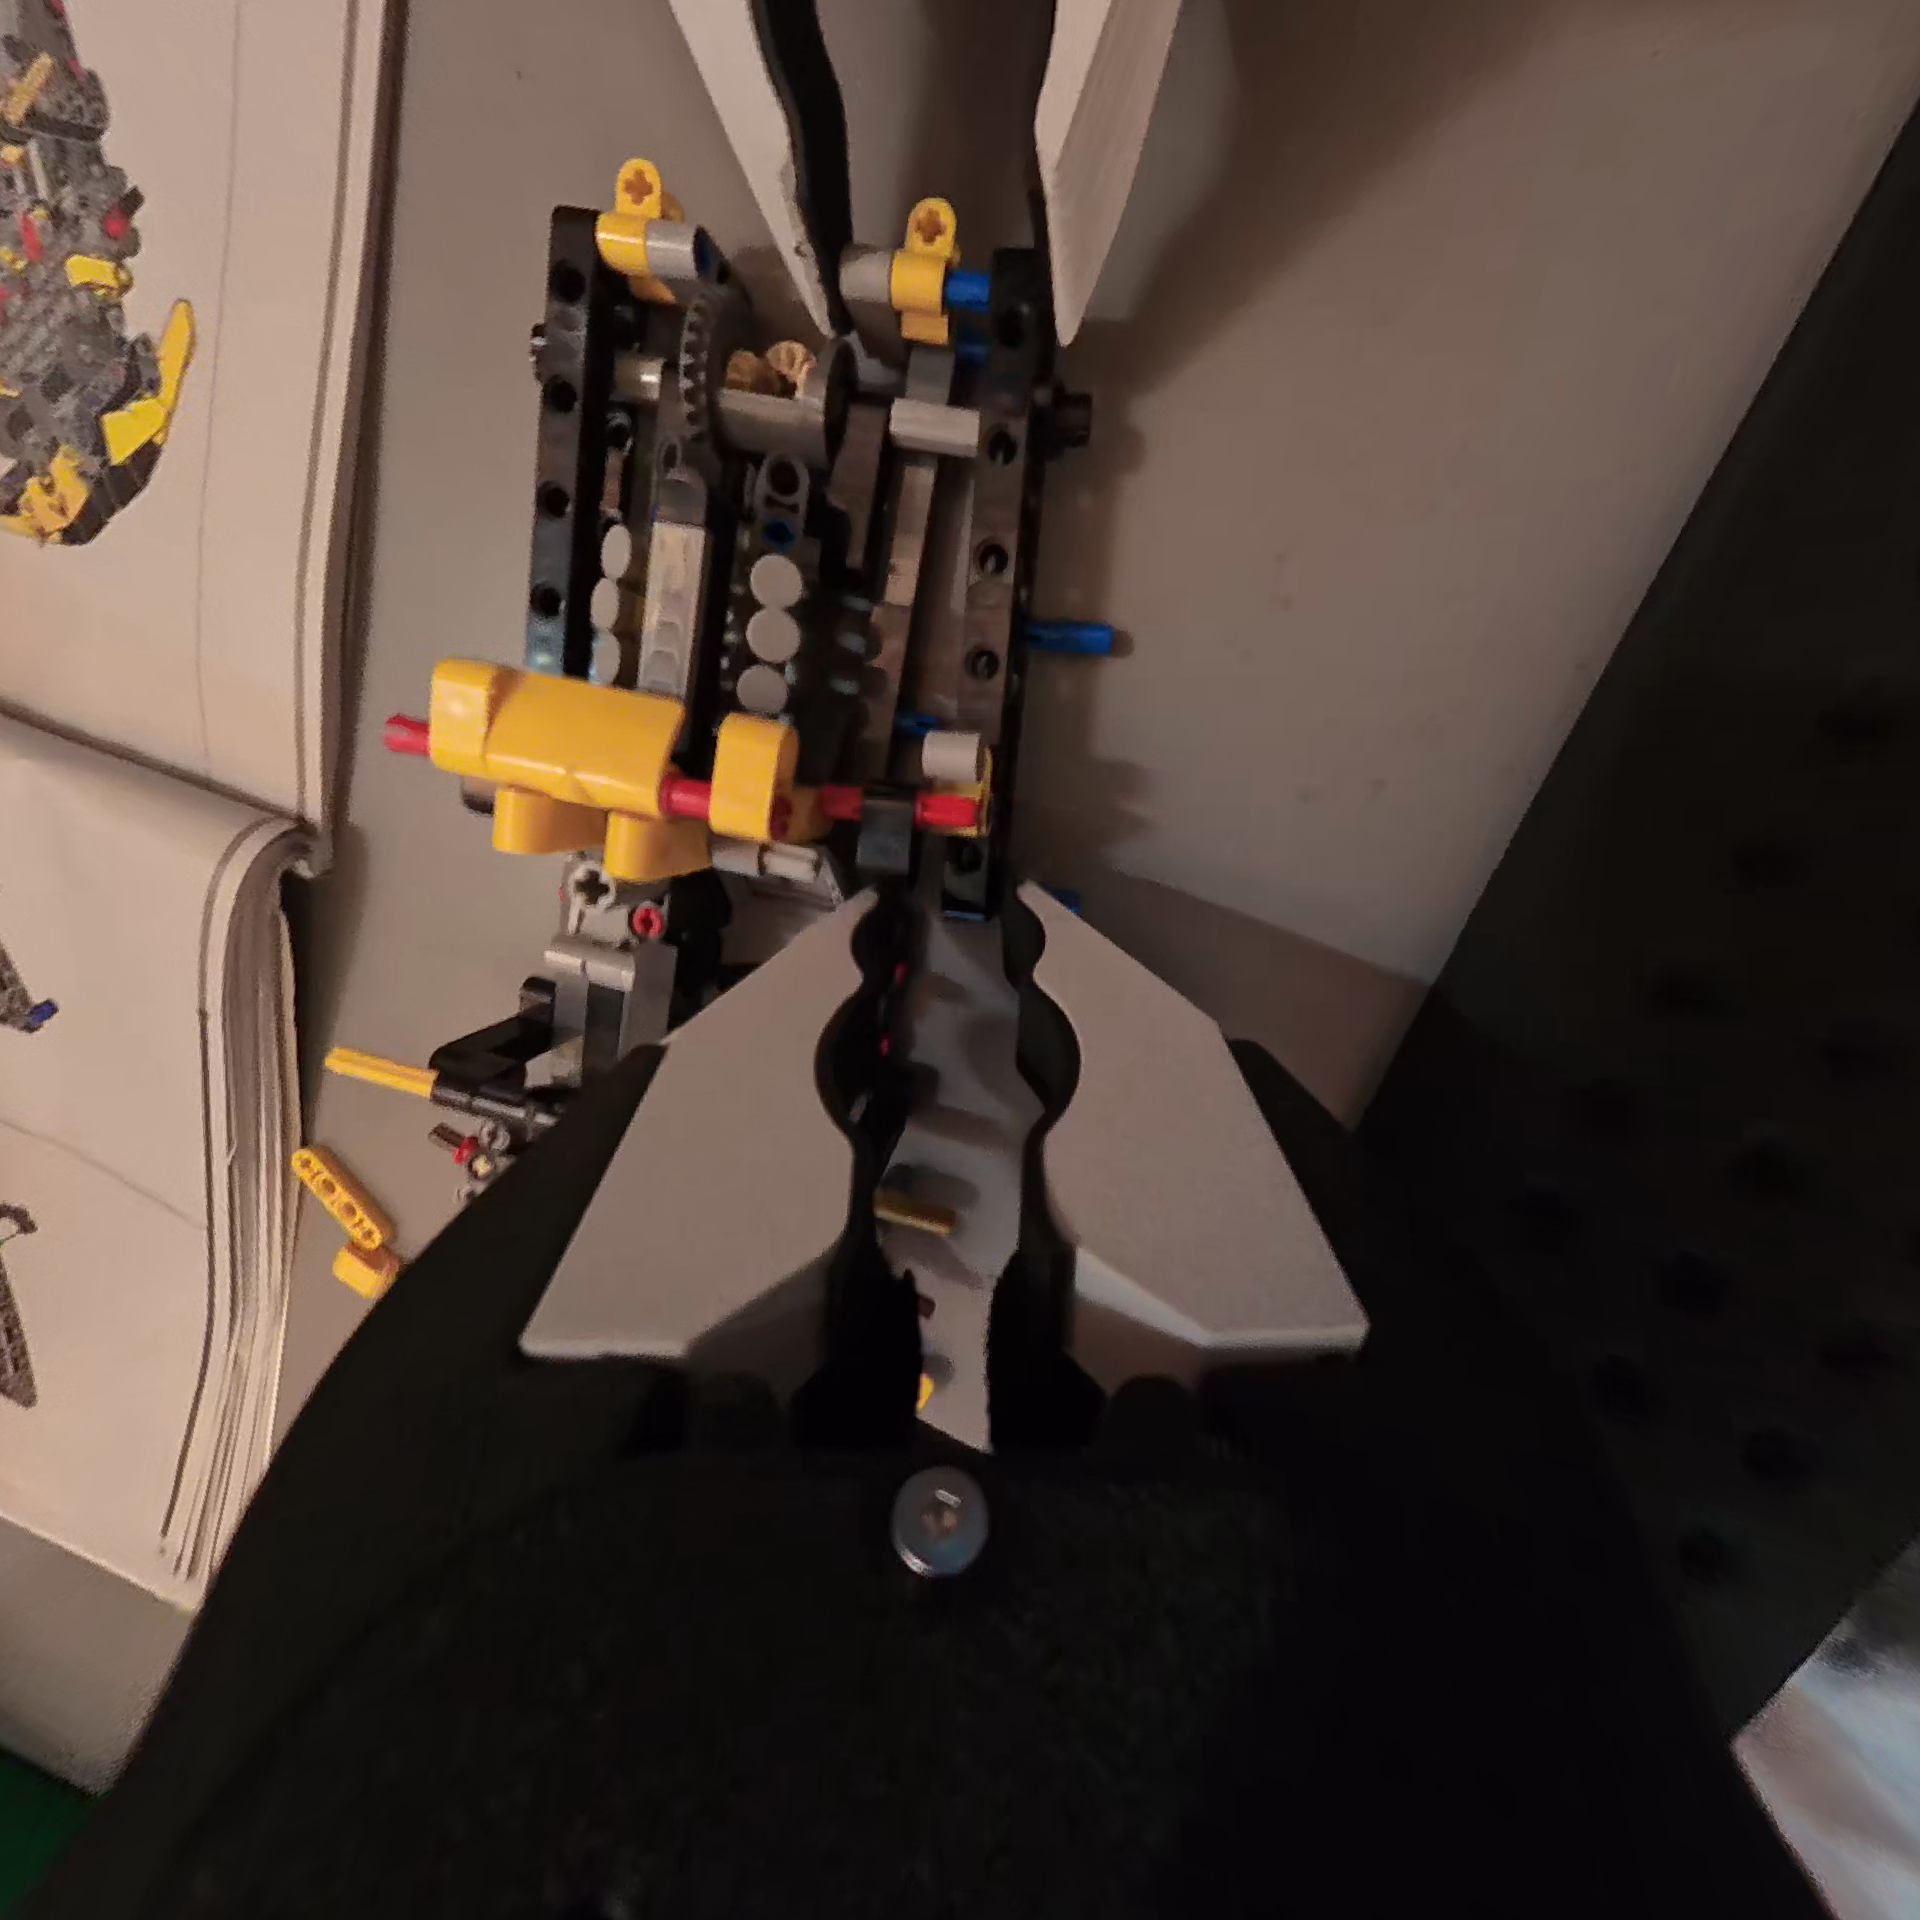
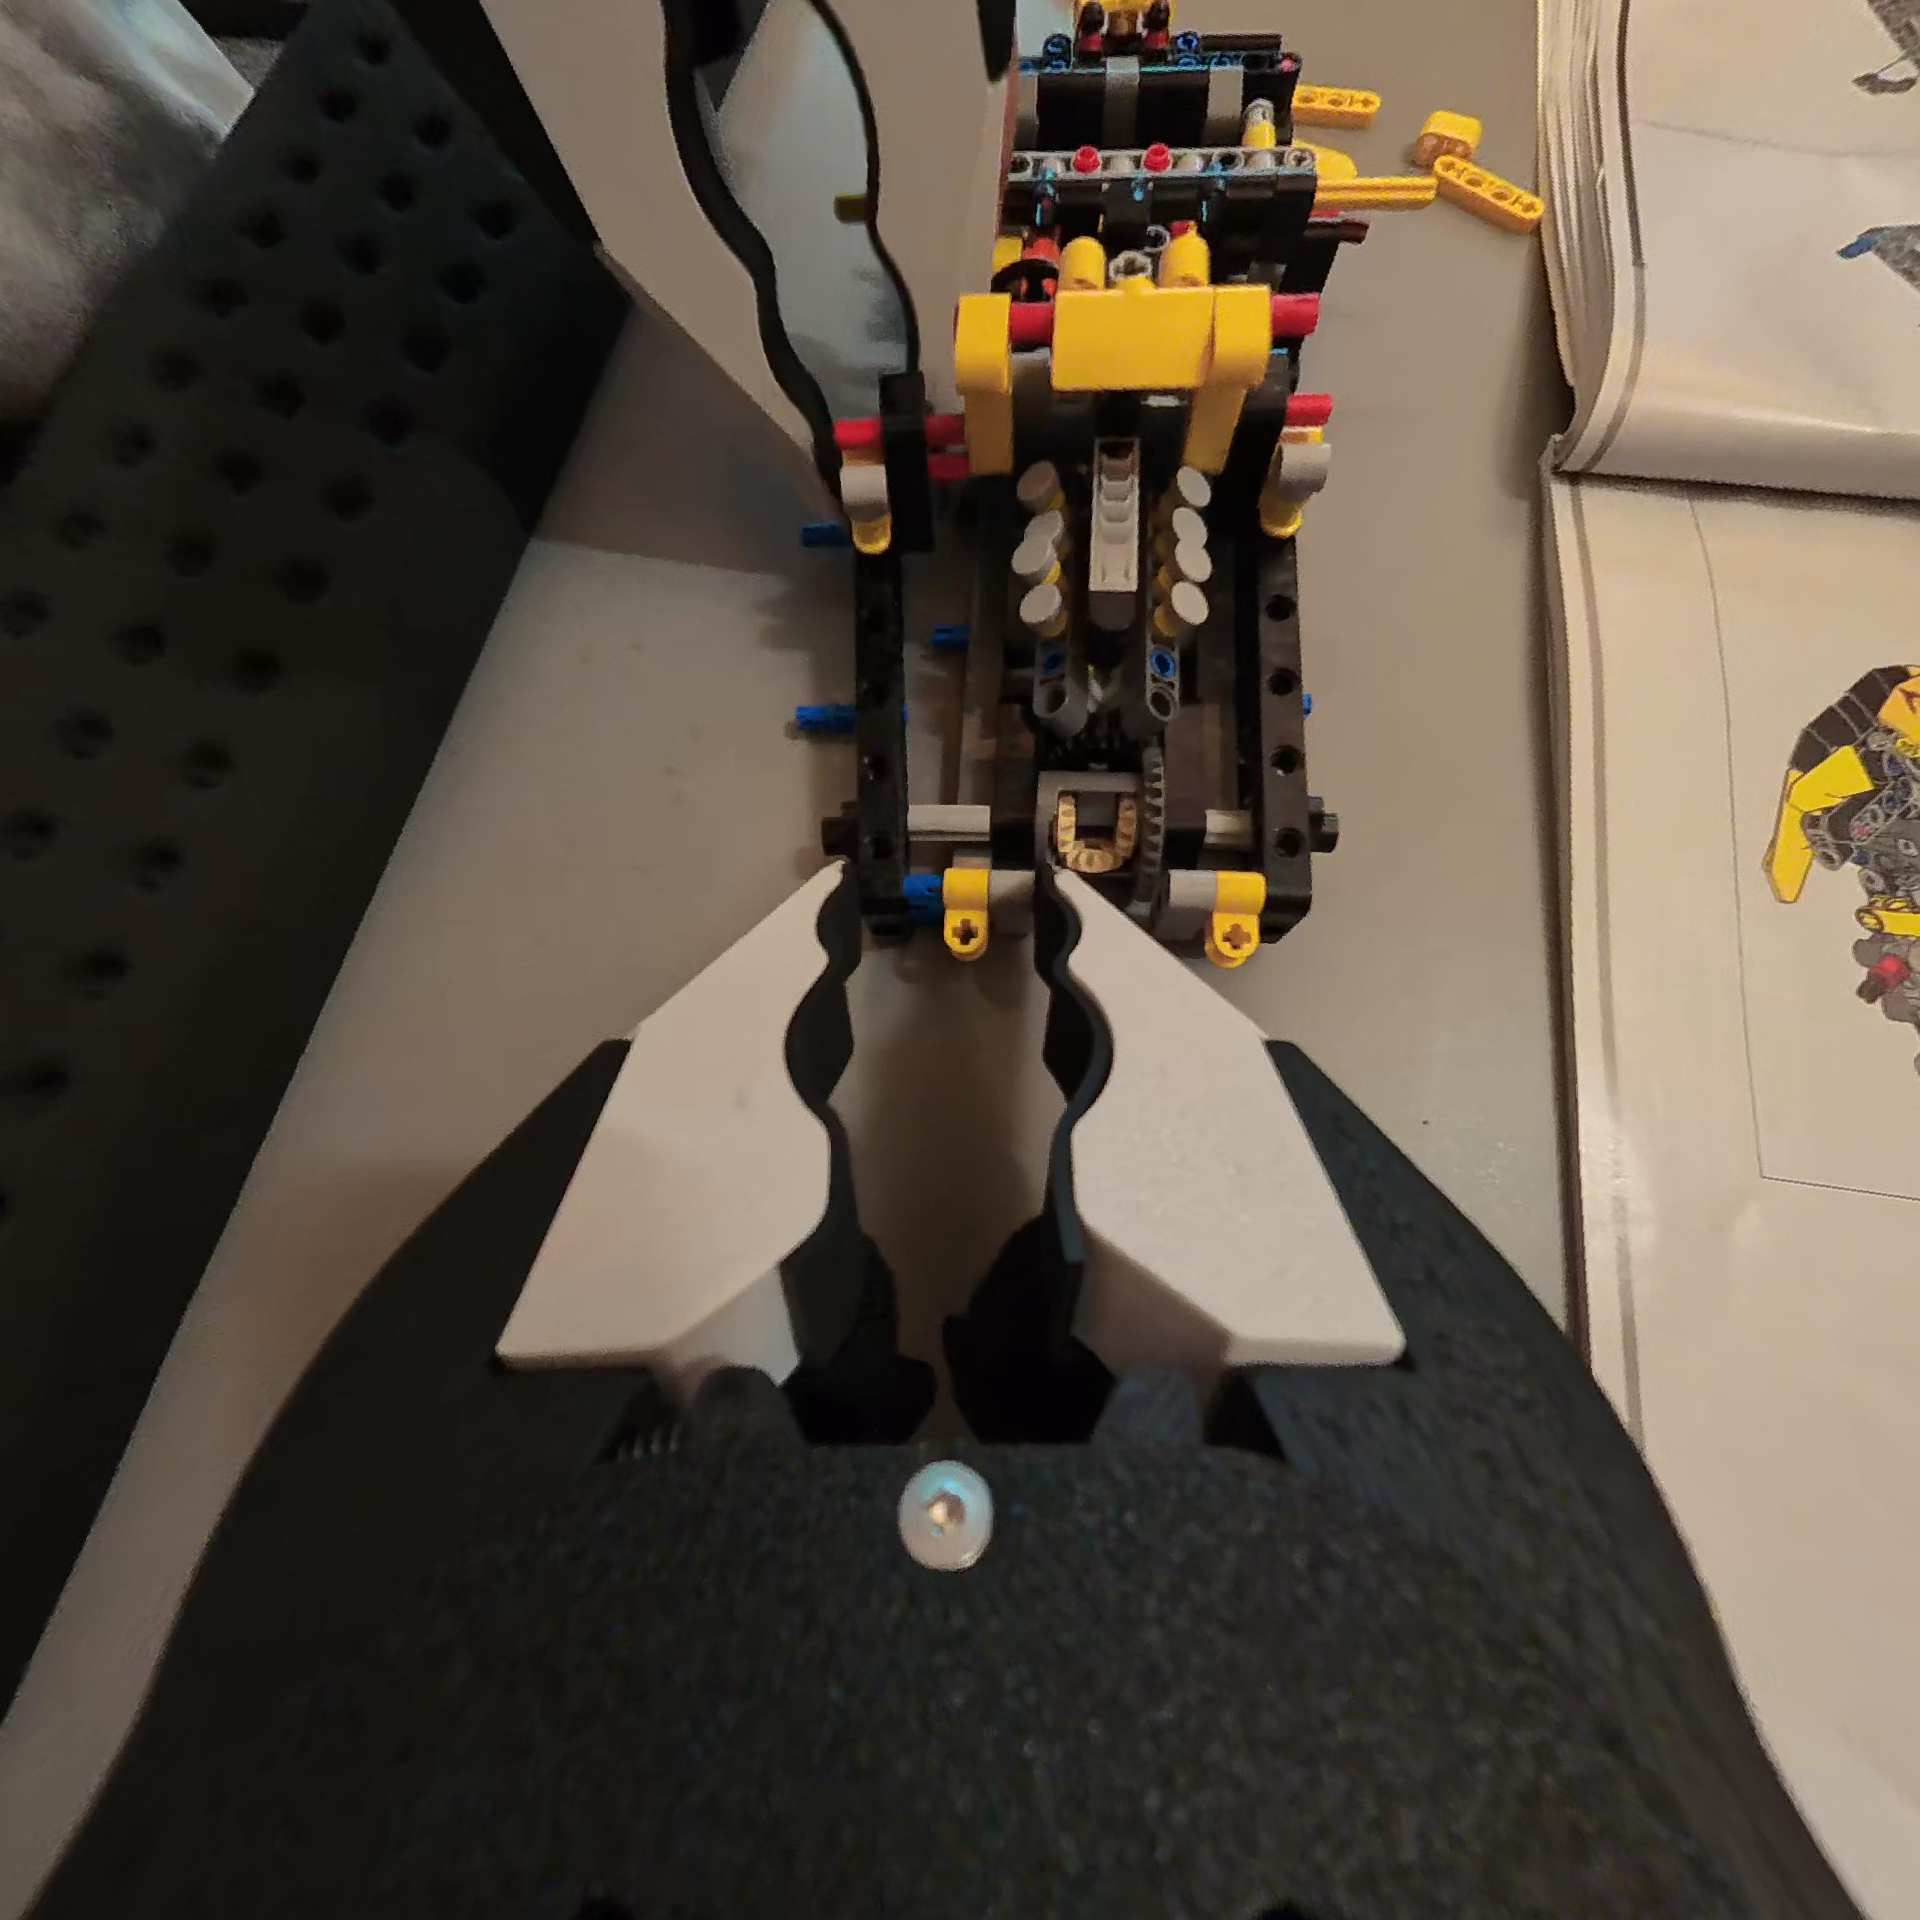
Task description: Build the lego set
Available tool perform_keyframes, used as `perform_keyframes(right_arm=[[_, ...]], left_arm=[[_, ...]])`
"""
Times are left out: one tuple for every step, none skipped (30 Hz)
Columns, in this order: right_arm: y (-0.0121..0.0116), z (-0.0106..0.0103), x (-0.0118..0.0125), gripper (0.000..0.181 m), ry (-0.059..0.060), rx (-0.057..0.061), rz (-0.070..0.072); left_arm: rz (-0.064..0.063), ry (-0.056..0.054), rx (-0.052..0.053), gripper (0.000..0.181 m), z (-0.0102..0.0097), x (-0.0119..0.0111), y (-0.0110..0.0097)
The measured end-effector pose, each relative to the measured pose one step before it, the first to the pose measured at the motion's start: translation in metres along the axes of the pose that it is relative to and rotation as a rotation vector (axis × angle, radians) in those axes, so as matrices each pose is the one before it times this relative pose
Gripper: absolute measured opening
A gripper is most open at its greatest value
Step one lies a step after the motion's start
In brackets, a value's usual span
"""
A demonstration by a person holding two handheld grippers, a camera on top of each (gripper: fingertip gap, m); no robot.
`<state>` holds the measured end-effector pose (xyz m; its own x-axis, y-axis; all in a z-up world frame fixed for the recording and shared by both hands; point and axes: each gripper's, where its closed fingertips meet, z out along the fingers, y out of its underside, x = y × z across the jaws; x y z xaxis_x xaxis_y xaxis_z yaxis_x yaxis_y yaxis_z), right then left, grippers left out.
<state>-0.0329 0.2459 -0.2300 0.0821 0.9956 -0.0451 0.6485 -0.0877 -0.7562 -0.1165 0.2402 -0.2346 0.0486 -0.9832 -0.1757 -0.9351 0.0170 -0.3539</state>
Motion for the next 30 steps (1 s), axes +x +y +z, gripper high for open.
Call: perform_keyframes(right_arm=[[0.0001,-0.00008,0.00044,0.032,0.0071,-0.0032,-0.0026],[0.00004,0.00004,0.00059,0.031,0.0106,-0.0021,-0.0021],[0.00012,0.00037,0.00005,0.031,0.0078,-0.0001,0.0003],[-0.00009,-0.00001,-0.00006,0.031,0.0067,0.0016,0.003],[0.00006,0.00007,-0.00022,0.031,0.0062,0.0021,0.003],[-0.00003,0.00003,0.00007,0.032,0.0054,0.0036,0.0006],[-0.00005,0.00006,-0.00001,0.032,0.0032,0.005,0.0019],[-0.00002,0.00008,0.00013,0.031,0.0008,0.0058,0.0055],[0.00001,0.00018,-0.00009,0.031,-0.0025,0.0058,0.0078],[-0.00003,0.00013,0.00003,0.032,-0.0026,0.005,0.0058],[-0.00005,0.00006,0.00006,0.032,-0.0017,0.0029,0.0023],[-0.00003,0.00003,0.00004,0.031,-0.0006,0.0015,0.0014],[-0.00006,0.00009,0.00001,0.031,-0.0004,0.0012,0.0021],[0.00007,-0.00002,-0.00008,0.031,0.0,0.0008,0.0044],[0.0,0.00012,0.0,0.031,-0.0005,0.0017,0.0052],[0.00004,-0.0001,0.00004,0.032,0.0005,0.0017,0.007],[0.00005,-0.00002,-0.00009,0.032,0.0039,0.0014,0.0054],[0.00006,-0.0001,-0.00007,0.032,0.0073,0.001,0.0002],[0.00006,-0.00001,-0.0001,0.032,0.0072,0.0018,-0.0023],[0.00003,0.00002,0.00007,0.032,0.0054,0.003,-0.0007],[0.00006,-0.00021,0.00025,0.031,0.0026,0.0028,0.003],[0.00008,0.00009,0.00002,0.031,-0.0021,0.0007,0.0059],[0.00009,0.00003,0.00009,0.031,-0.0028,-0.0006,0.0061],[-0.00001,0.00006,0.00003,0.031,-0.0009,0.0007,0.0023],[-0.00018,0.00024,0.00016,0.031,0.0024,0.0031,-0.0014],[-0.00026,0.00016,0.0001,0.031,0.0049,0.0036,-0.0012],[-0.00028,0.00031,-0.00006,0.031,0.0052,0.0025,-0.0005],[-0.0002,0.00027,-0.00002,0.031,0.0045,0.0018,0.0004],[-0.00022,0.00038,-0.00004,0.031,0.0035,0.0009,-0.0004],[-0.00017,0.00015,-0.00005,0.031,0.0034,0.0011,-0.0028]], left_arm=[[-0.0116,-0.0023,0.0011,0.022,-0.00284,-0.0005,0.00255],[-0.0111,0.0128,0.0118,0.024,-0.00399,0.00088,0.00167],[-0.0154,0.0173,0.0206,0.026,-0.00512,0.00082,0.0008],[-0.0152,0.0169,0.0171,0.028,-0.00511,-0.00065,0.0018],[-0.0134,0.0174,0.018,0.03,-0.00485,-0.00133,0.00192],[-0.0176,0.0075,0.023,0.032,-0.0035,-0.00336,0.00094],[-0.0221,-0.0063,0.0176,0.034,-0.0016,-0.0054,0.00084],[-0.0143,0.0026,0.0106,0.035,-0.00053,-0.00269,0.00047],[-0.0078,0.0017,0.0171,0.036,-0.00065,-0.00074,-0.00155],[-0.0008,-0.0158,0.0245,0.037,-0.00089,-0.00227,-0.0036],[-0.0002,-0.0219,0.0224,0.046,-0.00067,-0.00264,-0.00446],[0.0086,-0.0097,0.0207,0.053,-0.0009,-0.00048,-0.0044],[0.0067,-0.0115,0.0288,0.055,-0.00132,-0.00133,-0.00528],[0.0017,-0.0057,0.0308,0.057,-0.00153,-0.00133,-0.0054],[-0.0034,0.0027,0.0279,0.059,-0.00148,-0.00074,-0.00451],[-0.0023,0.0049,0.0132,0.065,-0.0006,-0.00099,-0.00186],[0.0085,0.0006,-0.0065,0.073,0.00128,-0.00165,0.00152],[0.017,-0.0032,-0.0132,0.08,0.00335,-0.00211,0.00301],[0.0162,0.0086,-0.0128,0.083,0.00543,-0.00071,0.00349],[0.0137,0.0163,-0.0194,0.084,0.00632,0.00004,0.00416],[0.0147,0.0063,-0.016,0.087,0.00592,-0.00142,0.00272],[0.0155,0.0101,-0.0007,0.088,0.00439,-0.00098,0.00055],[0.0128,0.0132,0.0042,0.088,0.00263,-0.00082,-0.00036],[0.0122,0.012,0.0073,0.088,0.00121,-0.0006,-0.00136],[0.0116,0.0103,0.0159,0.088,0.00044,-0.00056,-0.00261],[0.009,0.01,0.0167,0.088,0.00043,-0.00072,-0.00239],[0.0055,0.0194,0.0098,0.088,0.00112,0.001,-0.00103],[0.007,0.0188,-0.001,0.088,0.00147,0.00162,0.00084],[0.0154,0.0054,-0.0083,0.088,0.00142,0.00083,0.00164],[0.0214,0.0038,-0.0059,0.089,0.00135,0.0015,0.00137]])
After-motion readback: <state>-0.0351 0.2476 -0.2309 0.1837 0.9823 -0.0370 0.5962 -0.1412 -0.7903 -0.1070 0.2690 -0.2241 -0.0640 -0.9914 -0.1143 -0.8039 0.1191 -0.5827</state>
